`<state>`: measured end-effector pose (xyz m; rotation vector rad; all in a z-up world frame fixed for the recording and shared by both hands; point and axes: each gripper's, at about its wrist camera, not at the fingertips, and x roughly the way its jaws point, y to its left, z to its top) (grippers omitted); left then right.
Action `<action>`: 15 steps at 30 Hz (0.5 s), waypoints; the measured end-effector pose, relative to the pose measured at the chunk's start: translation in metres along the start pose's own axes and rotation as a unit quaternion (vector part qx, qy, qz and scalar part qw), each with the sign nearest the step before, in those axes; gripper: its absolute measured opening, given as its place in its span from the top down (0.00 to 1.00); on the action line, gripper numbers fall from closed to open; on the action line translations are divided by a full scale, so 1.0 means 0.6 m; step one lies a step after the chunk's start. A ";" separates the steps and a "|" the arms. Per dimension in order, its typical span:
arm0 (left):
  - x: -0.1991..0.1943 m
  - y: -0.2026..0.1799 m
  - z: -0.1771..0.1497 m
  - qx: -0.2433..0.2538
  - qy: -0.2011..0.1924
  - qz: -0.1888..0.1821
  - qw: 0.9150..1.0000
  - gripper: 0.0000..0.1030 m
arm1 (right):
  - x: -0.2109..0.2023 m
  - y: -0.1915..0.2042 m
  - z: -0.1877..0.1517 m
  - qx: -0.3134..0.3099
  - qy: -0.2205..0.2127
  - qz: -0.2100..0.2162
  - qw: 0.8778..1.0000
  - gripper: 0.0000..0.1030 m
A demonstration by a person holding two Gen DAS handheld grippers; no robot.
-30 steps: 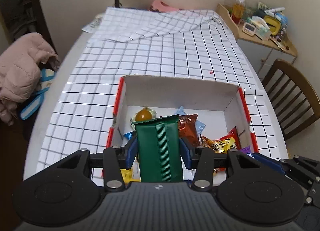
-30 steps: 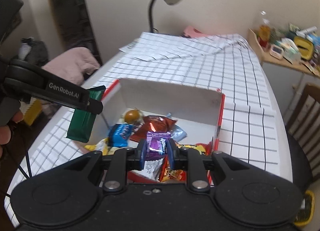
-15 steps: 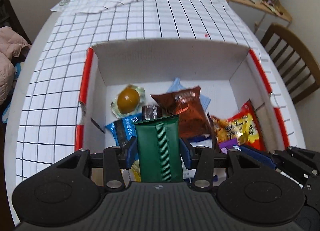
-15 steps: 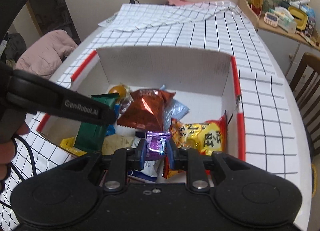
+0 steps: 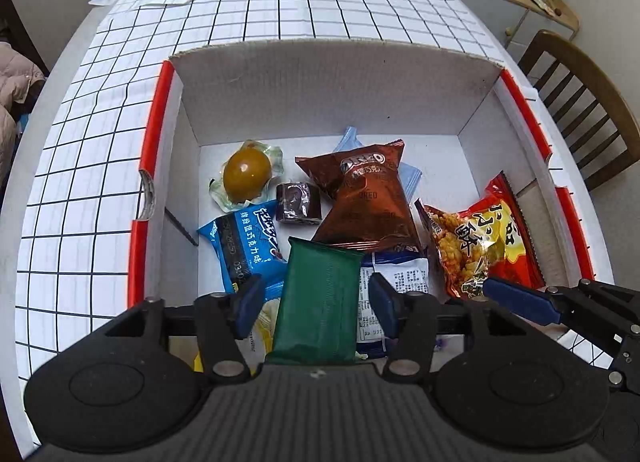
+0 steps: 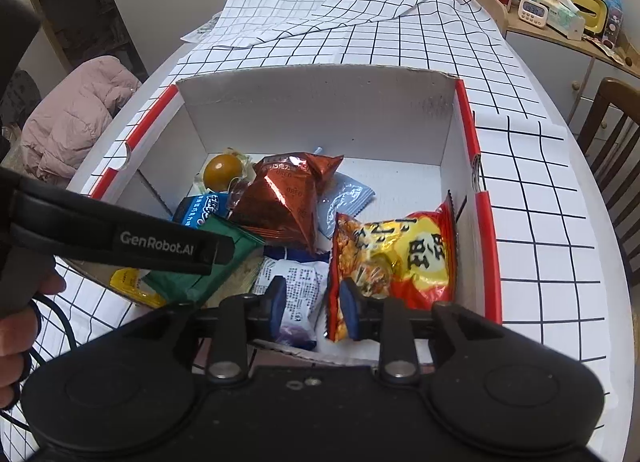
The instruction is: Organize snacks
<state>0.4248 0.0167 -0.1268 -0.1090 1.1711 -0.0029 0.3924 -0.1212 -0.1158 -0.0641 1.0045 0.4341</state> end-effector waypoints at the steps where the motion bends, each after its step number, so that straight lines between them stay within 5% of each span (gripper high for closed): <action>1: -0.005 0.001 -0.001 -0.001 -0.002 -0.001 1.000 0.43 | -0.003 0.000 0.000 0.002 -0.002 0.001 1.000 0.69; 6: -0.032 0.006 -0.011 0.002 -0.022 -0.006 1.000 0.43 | -0.027 0.002 -0.002 0.007 -0.016 0.013 1.000 0.56; 10: -0.065 0.011 -0.022 0.008 -0.043 -0.010 0.999 0.38 | -0.058 0.006 -0.006 0.008 -0.036 0.018 0.999 0.21; 15: -0.105 0.018 -0.039 0.005 -0.061 -0.020 0.998 0.37 | -0.094 0.012 -0.014 0.012 -0.050 0.030 0.998 0.16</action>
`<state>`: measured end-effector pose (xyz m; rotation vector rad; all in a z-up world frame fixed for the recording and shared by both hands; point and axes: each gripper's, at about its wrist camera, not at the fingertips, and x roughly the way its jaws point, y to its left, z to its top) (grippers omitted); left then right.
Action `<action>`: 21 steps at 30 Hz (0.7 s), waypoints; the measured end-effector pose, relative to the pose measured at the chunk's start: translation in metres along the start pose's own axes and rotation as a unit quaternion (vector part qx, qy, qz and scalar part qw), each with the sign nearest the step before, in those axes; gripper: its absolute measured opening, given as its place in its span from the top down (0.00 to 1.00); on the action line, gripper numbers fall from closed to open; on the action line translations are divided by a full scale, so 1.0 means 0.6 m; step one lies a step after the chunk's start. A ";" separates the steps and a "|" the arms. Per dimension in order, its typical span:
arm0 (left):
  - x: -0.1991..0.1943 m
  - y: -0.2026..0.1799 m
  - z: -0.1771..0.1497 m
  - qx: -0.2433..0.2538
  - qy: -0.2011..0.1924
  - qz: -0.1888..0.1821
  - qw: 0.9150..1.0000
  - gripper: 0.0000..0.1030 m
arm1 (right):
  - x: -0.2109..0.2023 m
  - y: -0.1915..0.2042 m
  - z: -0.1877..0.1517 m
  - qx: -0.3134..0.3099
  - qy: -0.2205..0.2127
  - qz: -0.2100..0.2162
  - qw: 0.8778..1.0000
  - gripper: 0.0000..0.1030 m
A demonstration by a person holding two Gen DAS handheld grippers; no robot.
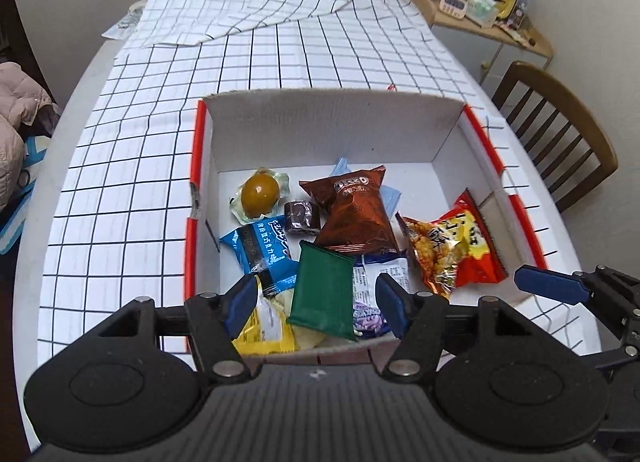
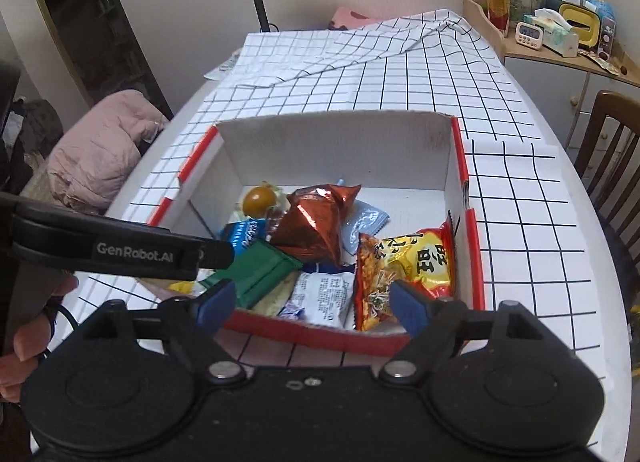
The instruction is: Organize snacks
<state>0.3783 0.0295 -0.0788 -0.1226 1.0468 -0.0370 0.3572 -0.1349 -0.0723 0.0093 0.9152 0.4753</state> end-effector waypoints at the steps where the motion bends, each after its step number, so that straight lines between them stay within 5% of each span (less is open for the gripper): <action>1: -0.009 0.000 -0.003 0.000 -0.005 -0.003 1.000 0.37 | -0.007 0.002 -0.001 0.000 -0.004 0.001 1.000 0.15; 11: -0.109 0.008 -0.048 0.005 -0.061 -0.015 0.998 0.21 | -0.089 0.032 -0.020 -0.008 -0.051 0.020 0.998 0.02; 21: -0.186 0.006 -0.097 0.011 -0.111 -0.022 0.994 0.10 | -0.164 0.038 -0.050 0.009 -0.101 0.019 0.995 0.00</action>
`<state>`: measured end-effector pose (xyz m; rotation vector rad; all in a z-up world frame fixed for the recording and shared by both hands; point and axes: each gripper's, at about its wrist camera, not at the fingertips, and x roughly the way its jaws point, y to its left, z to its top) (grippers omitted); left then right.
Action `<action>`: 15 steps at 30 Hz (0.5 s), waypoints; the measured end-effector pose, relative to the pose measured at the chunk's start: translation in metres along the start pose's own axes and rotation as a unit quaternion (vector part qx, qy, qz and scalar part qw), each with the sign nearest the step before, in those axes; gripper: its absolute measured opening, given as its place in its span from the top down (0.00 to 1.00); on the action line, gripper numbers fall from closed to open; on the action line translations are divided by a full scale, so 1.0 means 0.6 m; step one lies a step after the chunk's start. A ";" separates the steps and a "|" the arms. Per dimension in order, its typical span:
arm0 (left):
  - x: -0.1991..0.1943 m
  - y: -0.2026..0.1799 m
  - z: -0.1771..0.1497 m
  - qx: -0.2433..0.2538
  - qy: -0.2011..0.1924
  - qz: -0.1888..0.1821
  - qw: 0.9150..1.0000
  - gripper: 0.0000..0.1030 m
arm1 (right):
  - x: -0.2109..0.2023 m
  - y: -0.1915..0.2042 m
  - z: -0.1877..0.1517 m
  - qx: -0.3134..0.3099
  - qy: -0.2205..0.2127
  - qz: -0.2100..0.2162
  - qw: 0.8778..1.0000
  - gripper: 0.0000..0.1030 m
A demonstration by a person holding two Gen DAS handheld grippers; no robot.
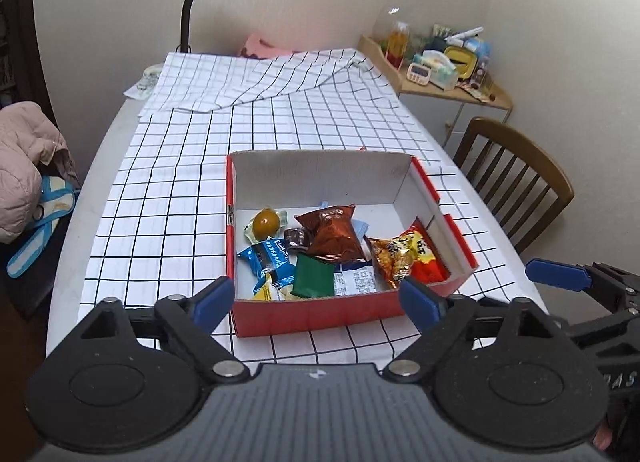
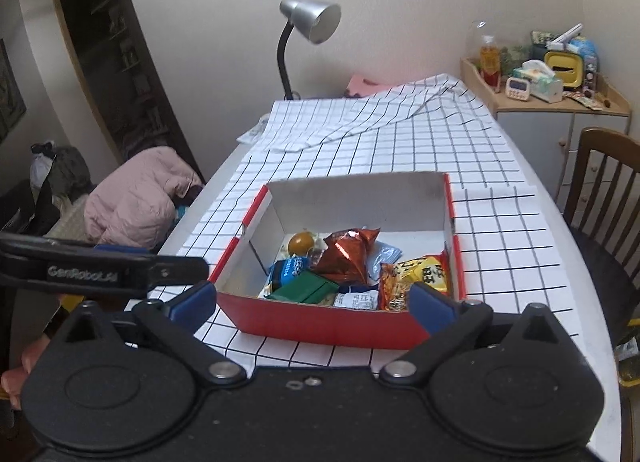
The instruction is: Organize snacks
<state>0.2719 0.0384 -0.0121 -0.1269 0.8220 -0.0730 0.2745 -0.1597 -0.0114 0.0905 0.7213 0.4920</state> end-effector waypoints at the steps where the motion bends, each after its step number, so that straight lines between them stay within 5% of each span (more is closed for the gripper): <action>1: -0.006 -0.002 -0.004 0.001 -0.002 -0.001 1.000 0.10 | -0.005 0.000 -0.001 0.001 -0.004 -0.002 1.000 0.00; 15: -0.067 -0.027 -0.047 0.001 -0.024 0.023 0.999 0.07 | -0.073 0.029 -0.012 -0.027 -0.032 -0.046 0.998 0.00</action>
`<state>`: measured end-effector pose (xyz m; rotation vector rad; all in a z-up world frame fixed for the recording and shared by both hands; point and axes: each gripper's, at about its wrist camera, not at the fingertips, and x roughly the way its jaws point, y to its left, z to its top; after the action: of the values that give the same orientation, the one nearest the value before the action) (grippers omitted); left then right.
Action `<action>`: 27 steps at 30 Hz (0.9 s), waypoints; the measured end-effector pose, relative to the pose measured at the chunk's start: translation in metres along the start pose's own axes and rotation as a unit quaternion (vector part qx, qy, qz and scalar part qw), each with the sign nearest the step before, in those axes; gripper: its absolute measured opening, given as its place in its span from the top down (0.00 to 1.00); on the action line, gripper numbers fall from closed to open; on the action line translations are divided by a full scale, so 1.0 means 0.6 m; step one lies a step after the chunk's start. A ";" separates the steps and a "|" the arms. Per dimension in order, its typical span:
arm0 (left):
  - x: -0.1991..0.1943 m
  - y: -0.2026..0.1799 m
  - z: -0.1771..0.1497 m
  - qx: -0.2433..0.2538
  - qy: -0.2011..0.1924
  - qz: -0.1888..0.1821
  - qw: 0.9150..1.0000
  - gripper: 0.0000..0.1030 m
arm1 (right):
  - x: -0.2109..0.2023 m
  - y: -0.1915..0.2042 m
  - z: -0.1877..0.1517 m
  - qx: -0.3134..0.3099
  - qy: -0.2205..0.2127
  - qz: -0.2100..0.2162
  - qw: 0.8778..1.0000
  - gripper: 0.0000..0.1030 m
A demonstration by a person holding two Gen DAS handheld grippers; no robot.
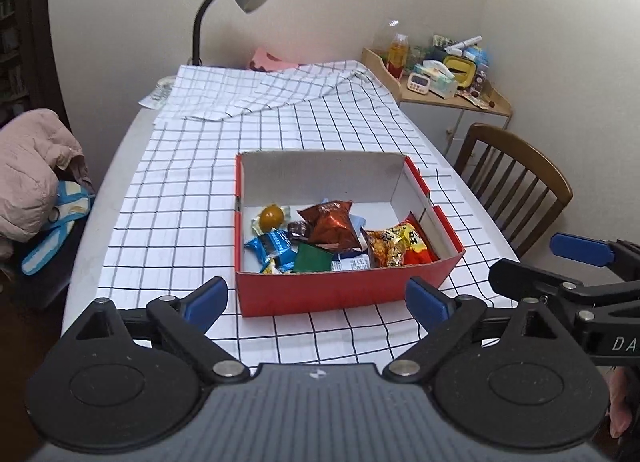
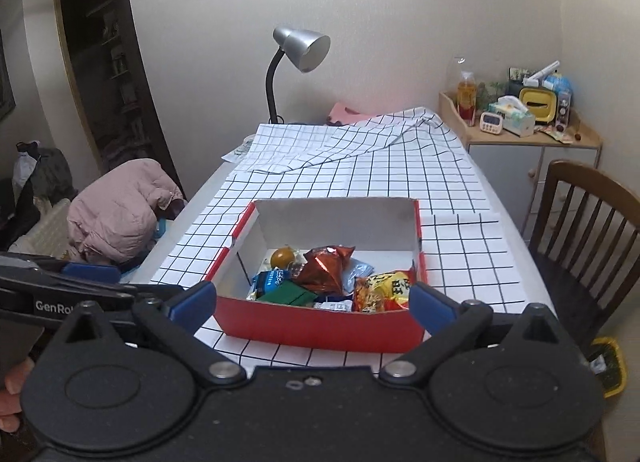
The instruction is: Organize snacks
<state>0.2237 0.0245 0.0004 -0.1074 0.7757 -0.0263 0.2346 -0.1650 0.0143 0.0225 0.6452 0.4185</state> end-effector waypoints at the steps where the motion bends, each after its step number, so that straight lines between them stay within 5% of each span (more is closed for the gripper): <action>1: -0.005 -0.001 -0.001 0.000 -0.002 0.002 1.000 0.07 | -0.003 -0.001 0.001 0.003 0.000 -0.003 1.000 0.00; 14: -0.037 -0.016 -0.008 -0.003 -0.020 0.009 1.000 0.07 | -0.030 -0.002 -0.004 0.014 -0.026 -0.027 0.999 0.00; 27: -0.043 -0.019 -0.011 -0.008 -0.018 0.001 1.000 0.07 | -0.039 -0.007 -0.002 0.023 -0.035 -0.007 0.999 0.00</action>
<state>0.2006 0.0145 0.0151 -0.1214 0.7401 -0.0161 0.2186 -0.1780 0.0260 0.0760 0.5859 0.3875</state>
